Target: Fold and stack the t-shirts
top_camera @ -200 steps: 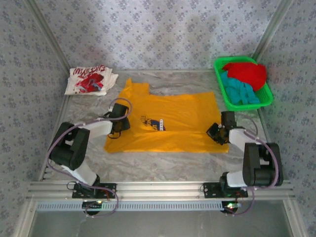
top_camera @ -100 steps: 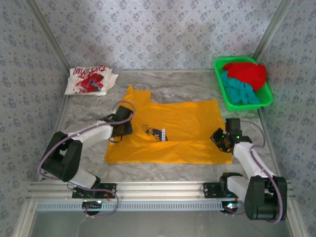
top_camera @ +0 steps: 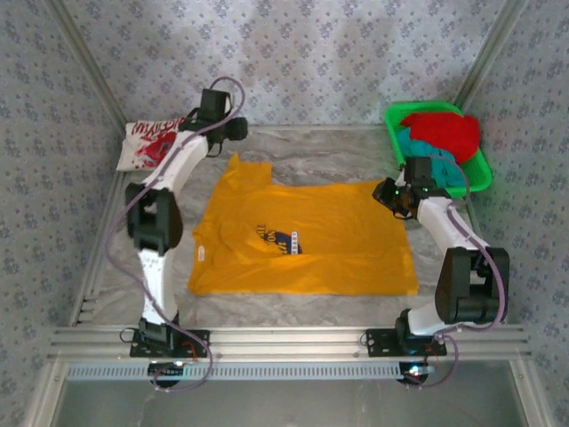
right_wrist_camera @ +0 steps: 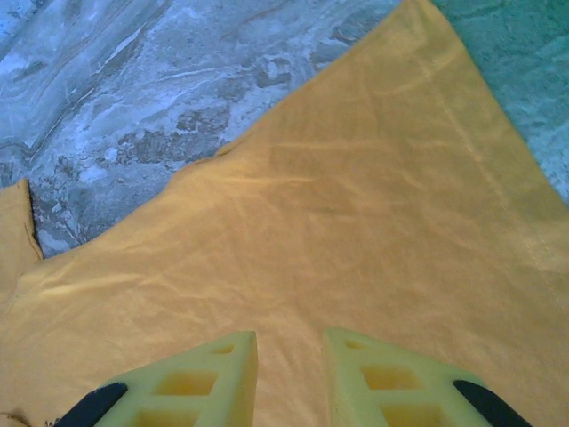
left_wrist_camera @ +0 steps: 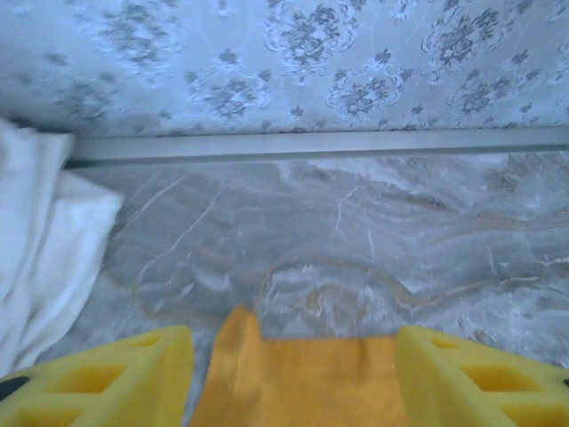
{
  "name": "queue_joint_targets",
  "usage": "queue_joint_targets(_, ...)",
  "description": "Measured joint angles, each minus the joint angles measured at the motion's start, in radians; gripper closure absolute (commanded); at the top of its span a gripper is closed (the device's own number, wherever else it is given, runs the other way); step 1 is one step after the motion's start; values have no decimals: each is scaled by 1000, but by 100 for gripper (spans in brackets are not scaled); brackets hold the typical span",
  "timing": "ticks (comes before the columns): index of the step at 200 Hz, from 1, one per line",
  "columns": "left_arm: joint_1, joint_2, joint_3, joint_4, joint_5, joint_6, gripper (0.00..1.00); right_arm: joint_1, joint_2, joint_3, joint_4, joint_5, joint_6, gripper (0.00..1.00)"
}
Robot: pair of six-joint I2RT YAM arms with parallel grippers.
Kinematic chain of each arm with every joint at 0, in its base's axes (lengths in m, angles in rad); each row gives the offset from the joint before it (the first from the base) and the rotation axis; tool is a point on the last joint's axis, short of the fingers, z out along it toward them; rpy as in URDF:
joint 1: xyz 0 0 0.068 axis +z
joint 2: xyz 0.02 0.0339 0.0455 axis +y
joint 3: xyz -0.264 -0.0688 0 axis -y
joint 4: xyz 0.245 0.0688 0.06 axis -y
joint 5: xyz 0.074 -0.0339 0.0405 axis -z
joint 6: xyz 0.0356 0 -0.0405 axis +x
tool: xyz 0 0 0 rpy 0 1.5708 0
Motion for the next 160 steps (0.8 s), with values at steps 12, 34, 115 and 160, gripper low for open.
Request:
queue_joint_targets(12, 5, 120, 153, -63, 11, 16, 36, -2, 2, 13, 0, -4, -10, 71)
queue_joint_targets(34, 16, 303, 395, -198, 11, 20, 35, -9, 2, 23, 5, -8, -26, 70)
queue_joint_targets(115, 28, 397, 477, -357, -31, 20, 33, -52, 2, 21, 6, -28, -39, 69)
queue_joint_targets(160, 26, 411, 470, -357, -14, 21, 42, -56, 2, 21, 6, -34, -39, 68)
